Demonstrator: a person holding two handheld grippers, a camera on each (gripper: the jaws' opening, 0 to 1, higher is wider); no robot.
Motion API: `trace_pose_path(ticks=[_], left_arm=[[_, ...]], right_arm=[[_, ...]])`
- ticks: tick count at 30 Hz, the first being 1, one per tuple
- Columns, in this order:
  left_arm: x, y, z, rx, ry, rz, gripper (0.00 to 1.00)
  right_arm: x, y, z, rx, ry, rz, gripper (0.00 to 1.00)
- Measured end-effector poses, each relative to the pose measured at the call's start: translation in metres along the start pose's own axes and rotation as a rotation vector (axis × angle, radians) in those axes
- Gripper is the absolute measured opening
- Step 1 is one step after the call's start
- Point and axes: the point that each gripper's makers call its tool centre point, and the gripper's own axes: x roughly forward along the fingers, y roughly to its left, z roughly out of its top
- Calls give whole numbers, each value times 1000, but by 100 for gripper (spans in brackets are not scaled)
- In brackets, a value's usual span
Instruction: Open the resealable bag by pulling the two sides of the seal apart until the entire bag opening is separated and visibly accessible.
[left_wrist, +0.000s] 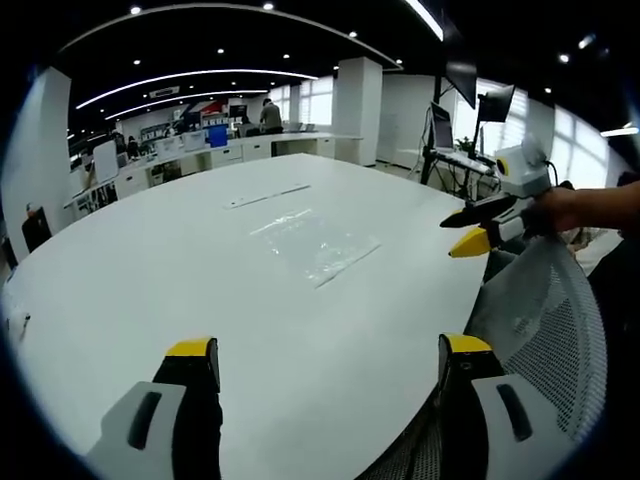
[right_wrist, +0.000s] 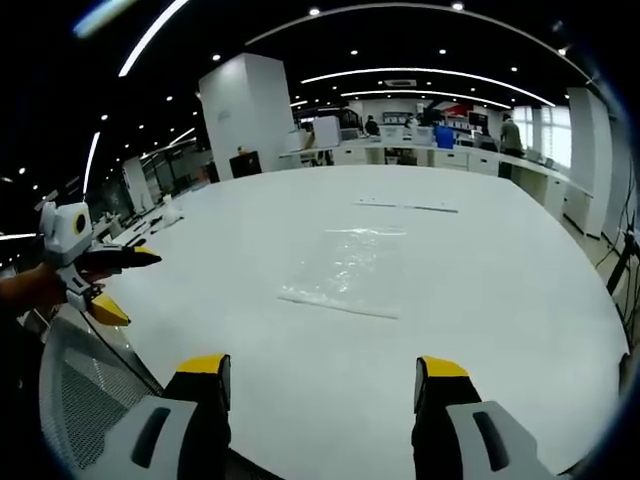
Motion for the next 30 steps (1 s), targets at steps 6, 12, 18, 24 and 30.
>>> trace_pose_path(ticks=[6, 12, 18, 24, 30], left_arm=[[4, 2, -2, -6, 11, -10, 88], [7, 2, 0, -9, 12, -19, 88], [10, -1, 2, -1, 15, -36, 88], [12, -5, -1, 12, 33, -50, 87], [13, -7, -4, 3, 39, -58, 86]], right_arm=[[8, -5, 2, -22, 25, -4, 71], [17, -7, 11, -45, 28, 8, 70], [30, -6, 20, -83, 41, 34, 67], [47, -3, 29, -105, 41, 58, 66], [64, 3, 28, -143, 73, 96, 65]])
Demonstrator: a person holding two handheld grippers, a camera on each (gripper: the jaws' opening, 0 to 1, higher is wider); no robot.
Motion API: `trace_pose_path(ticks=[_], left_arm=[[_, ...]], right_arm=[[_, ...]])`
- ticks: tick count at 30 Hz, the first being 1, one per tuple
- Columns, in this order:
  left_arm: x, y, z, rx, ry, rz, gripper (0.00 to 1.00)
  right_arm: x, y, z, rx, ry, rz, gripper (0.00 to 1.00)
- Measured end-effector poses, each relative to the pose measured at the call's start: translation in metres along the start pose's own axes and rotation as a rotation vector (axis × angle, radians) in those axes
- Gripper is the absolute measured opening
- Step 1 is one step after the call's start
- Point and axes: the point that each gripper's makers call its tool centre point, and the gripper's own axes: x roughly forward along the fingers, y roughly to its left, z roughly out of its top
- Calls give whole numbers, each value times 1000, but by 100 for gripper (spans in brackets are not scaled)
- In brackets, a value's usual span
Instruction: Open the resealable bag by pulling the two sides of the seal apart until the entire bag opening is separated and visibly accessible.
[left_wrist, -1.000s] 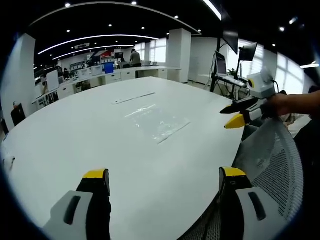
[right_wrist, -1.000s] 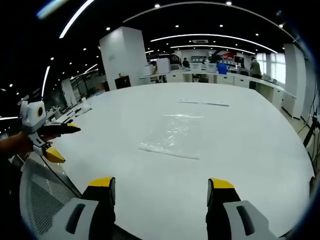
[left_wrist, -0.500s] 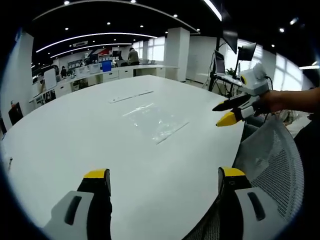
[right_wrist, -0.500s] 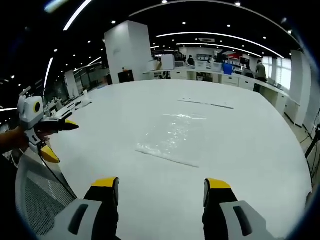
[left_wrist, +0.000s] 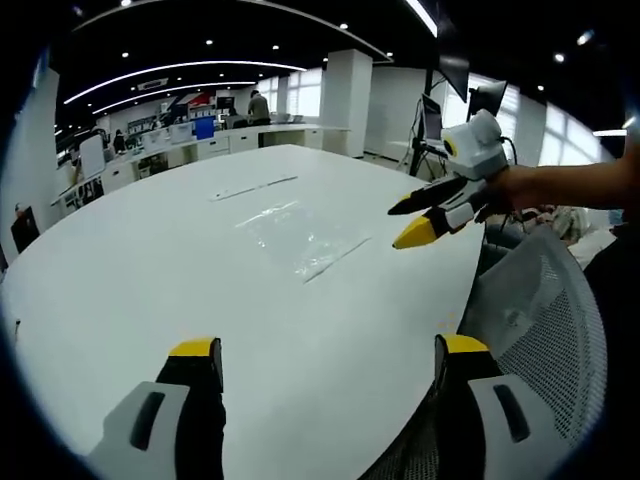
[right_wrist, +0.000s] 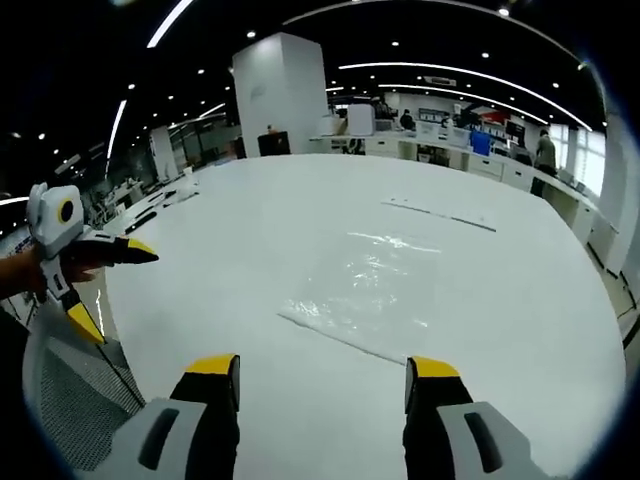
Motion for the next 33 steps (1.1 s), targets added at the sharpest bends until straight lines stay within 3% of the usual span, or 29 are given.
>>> trace_pose_path(ticks=[5, 10, 18, 22, 33], left_arm=[[1, -1, -4, -1, 15, -4, 86], [1, -2, -5, 10, 22, -6, 86], [4, 5, -4, -8, 19, 10, 86], [8, 3, -3, 10, 24, -6, 85], [14, 1, -2, 34, 38, -19, 83]], right_arm=[[15, 7, 10, -30, -13, 48, 57], [29, 16, 14, -71, 4, 89, 56], [52, 21, 12, -49, 24, 120, 53], [65, 22, 9, 10, 30, 147, 48], [89, 25, 14, -19, 56, 173, 35]])
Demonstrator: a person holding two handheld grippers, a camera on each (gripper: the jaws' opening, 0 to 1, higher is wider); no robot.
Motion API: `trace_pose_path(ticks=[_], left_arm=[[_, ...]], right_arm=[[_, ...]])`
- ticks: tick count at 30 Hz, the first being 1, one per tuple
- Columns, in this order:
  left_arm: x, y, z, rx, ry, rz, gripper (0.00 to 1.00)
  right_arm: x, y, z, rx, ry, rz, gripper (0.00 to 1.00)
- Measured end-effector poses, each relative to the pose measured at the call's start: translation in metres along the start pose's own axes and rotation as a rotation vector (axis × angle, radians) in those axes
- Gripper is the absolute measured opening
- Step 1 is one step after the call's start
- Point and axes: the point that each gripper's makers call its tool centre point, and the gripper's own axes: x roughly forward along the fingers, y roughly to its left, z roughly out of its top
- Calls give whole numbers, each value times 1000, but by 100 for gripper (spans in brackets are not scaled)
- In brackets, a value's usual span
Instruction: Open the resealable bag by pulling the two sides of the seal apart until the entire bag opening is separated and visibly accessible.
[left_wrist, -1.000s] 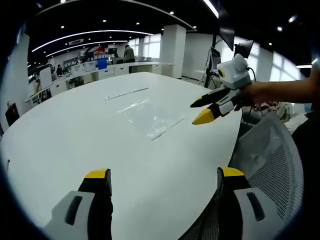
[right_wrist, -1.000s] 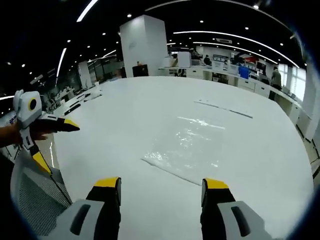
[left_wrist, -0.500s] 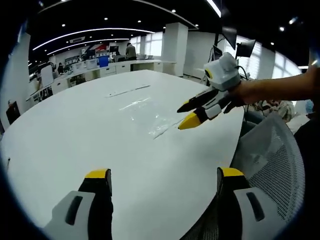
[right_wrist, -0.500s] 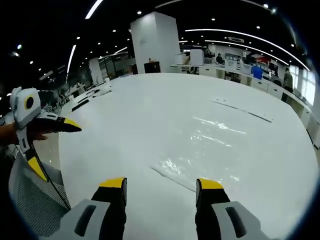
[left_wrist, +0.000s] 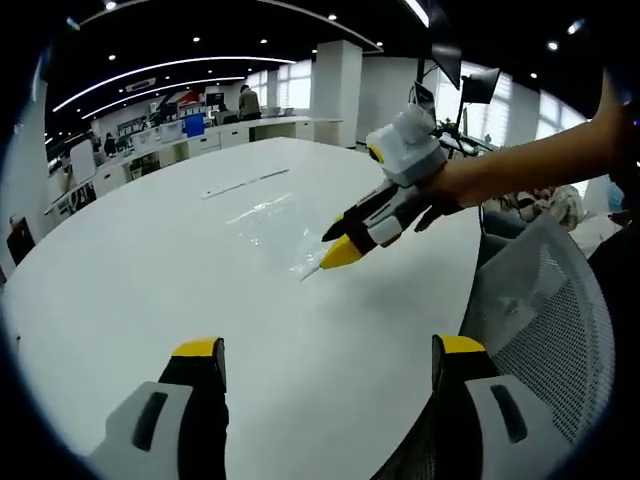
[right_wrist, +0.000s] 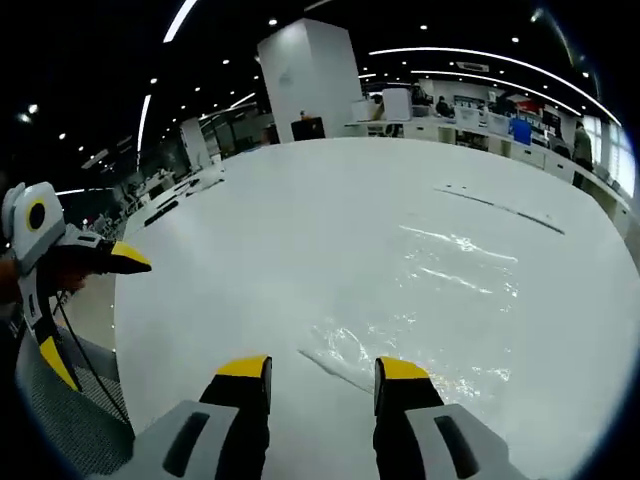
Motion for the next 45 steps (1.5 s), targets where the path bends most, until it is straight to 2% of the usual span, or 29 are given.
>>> trace_pose_path(ticks=[5, 13, 18, 20, 26, 31, 34, 36, 37, 40, 45], left_arm=[[0, 1, -3, -4, 11, -1, 83], [-1, 8, -6, -4, 28, 15, 84], [0, 8, -6, -1, 31, 10, 84], [1, 7, -6, -2, 32, 10, 84], [1, 7, -7, -9, 32, 10, 83], [0, 7, -13, 0, 57, 10, 82], [-1, 5, -15, 3, 62, 7, 82], [-1, 4, -15, 1, 59, 6, 82], [-1, 4, -15, 2, 60, 6, 82], [-1, 4, -15, 7, 54, 4, 82], [-1, 4, -17, 21, 63, 7, 81]], right_arm=[[8, 8, -4, -19, 38, 35, 24], [16, 5, -4, -65, 52, 29, 22], [18, 3, -20, -167, 126, 25, 18], [20, 4, -17, -202, 100, 27, 17], [19, 5, -20, -246, 99, 4, 16], [18, 10, -22, -285, 99, -9, 6], [16, 17, -24, -419, 105, 21, 3], [16, 21, -27, -428, 110, 27, 1], [15, 22, -28, -460, 110, 37, 1], [14, 23, -28, -470, 103, 31, 1], [10, 29, -31, -454, 100, 66, 0]])
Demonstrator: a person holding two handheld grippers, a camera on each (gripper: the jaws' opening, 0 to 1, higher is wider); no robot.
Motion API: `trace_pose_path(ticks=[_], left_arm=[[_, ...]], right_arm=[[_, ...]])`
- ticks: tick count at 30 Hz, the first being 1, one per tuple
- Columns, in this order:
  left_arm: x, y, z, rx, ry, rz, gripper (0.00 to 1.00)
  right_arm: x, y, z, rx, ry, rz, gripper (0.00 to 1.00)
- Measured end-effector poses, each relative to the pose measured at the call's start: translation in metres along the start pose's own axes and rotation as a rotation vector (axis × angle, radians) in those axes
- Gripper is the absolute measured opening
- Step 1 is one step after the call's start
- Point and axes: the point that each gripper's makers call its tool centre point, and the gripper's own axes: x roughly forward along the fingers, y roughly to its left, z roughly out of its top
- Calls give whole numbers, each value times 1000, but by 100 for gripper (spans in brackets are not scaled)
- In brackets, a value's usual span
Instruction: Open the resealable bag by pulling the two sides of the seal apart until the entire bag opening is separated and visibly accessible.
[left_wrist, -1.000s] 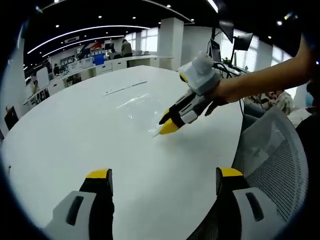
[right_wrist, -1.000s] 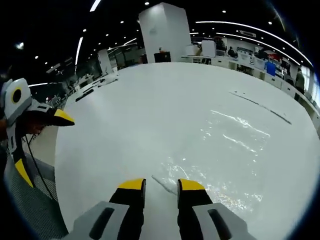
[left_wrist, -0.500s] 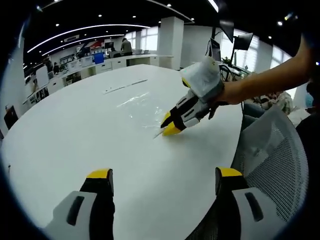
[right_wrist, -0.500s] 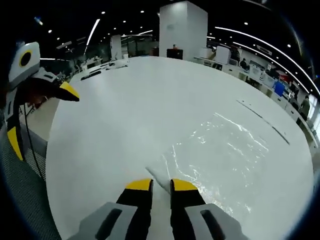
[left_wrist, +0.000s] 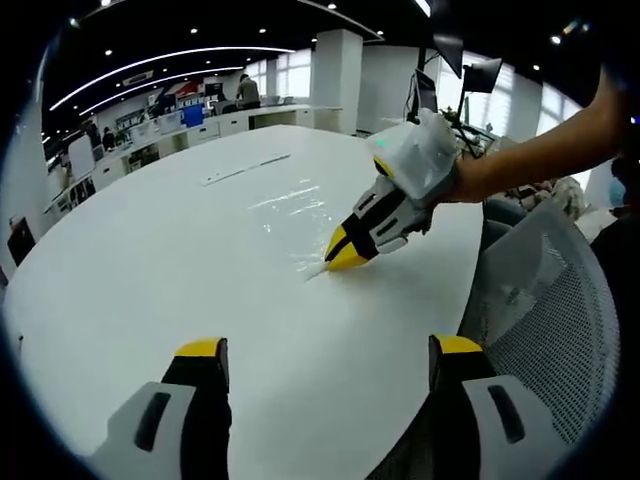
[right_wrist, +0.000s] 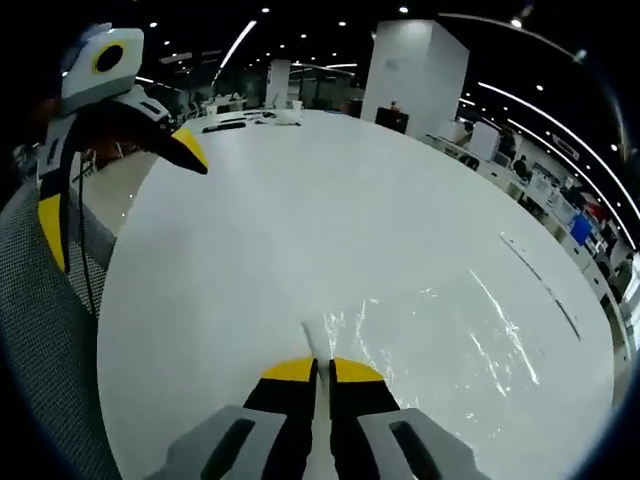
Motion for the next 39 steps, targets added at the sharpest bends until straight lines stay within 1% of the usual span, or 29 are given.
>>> trace_pose_path(ticks=[8, 9, 12, 16, 20, 23, 27, 39], left_arm=[[1, -1, 2, 19, -5, -3, 78], [1, -1, 2, 28, -1, -3, 78], [3, -4, 3, 43, 5, -6, 78], [6, -9, 4, 61, 10, -17, 77], [7, -12, 1, 97, 26, -16, 76], [7, -16, 0, 97, 23, -31, 75], [7, -23, -2, 109, 28, -43, 75], [7, -31, -4, 135, 37, -56, 72]], right_arm=[[-7, 12, -4, 6, 7, 19, 0], [-8, 15, -4, 23, 6, 29, 0], [-9, 23, -4, 27, 1, 53, 0], [-13, 34, -4, 15, 7, 78, 0], [-16, 45, -8, -21, 22, 97, 0], [-20, 53, -7, -26, 20, 111, 0], [-26, 56, -4, -17, 6, 83, 0], [-45, 80, 1, -40, -21, 96, 0]])
